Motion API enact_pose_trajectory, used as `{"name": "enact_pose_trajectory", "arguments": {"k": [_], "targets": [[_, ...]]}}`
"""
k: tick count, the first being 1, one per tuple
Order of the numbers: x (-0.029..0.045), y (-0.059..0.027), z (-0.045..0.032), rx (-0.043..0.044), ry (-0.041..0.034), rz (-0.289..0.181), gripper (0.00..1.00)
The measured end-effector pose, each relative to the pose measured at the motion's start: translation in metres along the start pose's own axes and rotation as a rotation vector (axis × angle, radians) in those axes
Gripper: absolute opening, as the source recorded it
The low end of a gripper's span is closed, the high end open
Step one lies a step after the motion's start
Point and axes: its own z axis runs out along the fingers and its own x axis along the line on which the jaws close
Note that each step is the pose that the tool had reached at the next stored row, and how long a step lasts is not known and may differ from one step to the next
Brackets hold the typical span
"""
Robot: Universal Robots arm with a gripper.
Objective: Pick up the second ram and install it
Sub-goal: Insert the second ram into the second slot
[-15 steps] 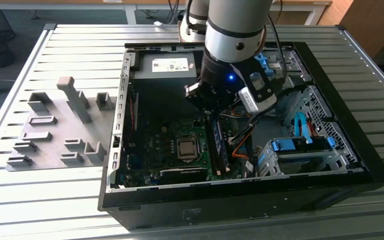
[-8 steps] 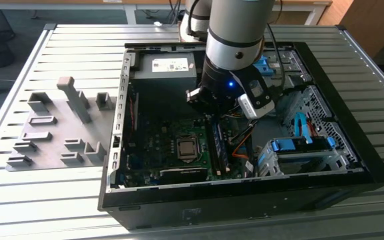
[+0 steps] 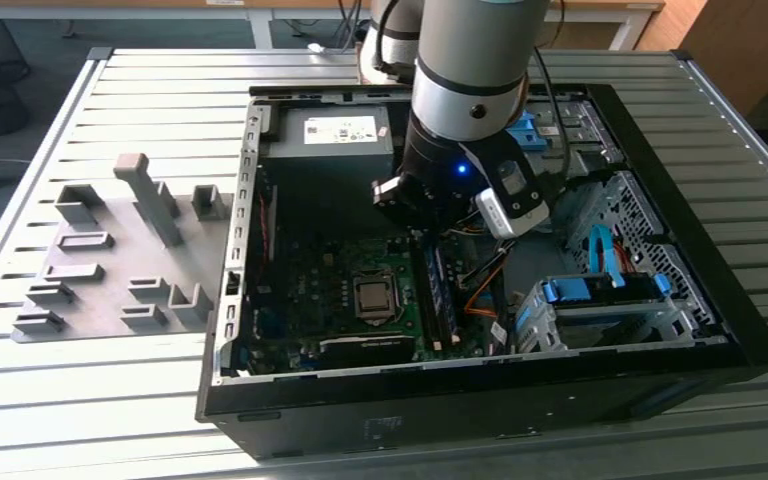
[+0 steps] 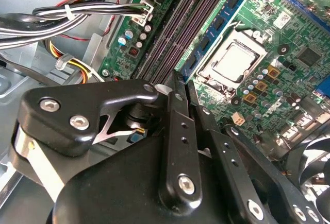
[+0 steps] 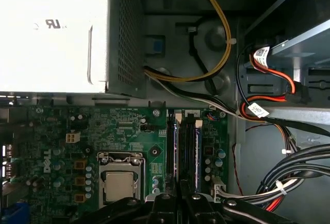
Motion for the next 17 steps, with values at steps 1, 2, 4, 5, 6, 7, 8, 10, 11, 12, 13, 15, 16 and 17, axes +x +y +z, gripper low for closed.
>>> {"name": "enact_pose_trajectory", "arguments": {"k": [1,2,4,5,6,7,8,10,11,12,13,15,16,17], "targets": [[0.0,0.0,0.0,0.0,0.0,0.0,0.14],[0.0001,-0.0003,0.0002,-0.0003,-0.0001,0.0,0.14],[0.0,-0.0016,0.0003,0.0,0.0,0.0,0.14],[0.0001,-0.0019,0.0007,-0.0002,0.0,0.0,0.14],[0.0,-0.0019,0.0017,-0.0003,-0.0001,0.0,0.14],[0.0,-0.002,0.0031,-0.0001,0.0,0.0,0.14],[0.0,-0.0021,0.0049,0.0001,0.0,0.0,0.14],[-0.0001,-0.0021,0.0085,0.0,0.0,0.0,0.14],[-0.0001,-0.0022,0.0103,0.0,0.0,0.0,0.14],[-0.0001,-0.0023,0.0121,0.0,0.0,0.0,0.14],[-0.0001,-0.0023,0.0134,-0.0002,-0.0001,0.0,0.14],[-0.0001,-0.0023,0.0139,0.0001,0.0,0.0,0.14],[-0.0001,-0.0023,0.0138,0.0002,0.0001,0.0,0.14],[-0.0002,-0.0023,0.0141,0.0,0.0,0.0,0.14]]}}
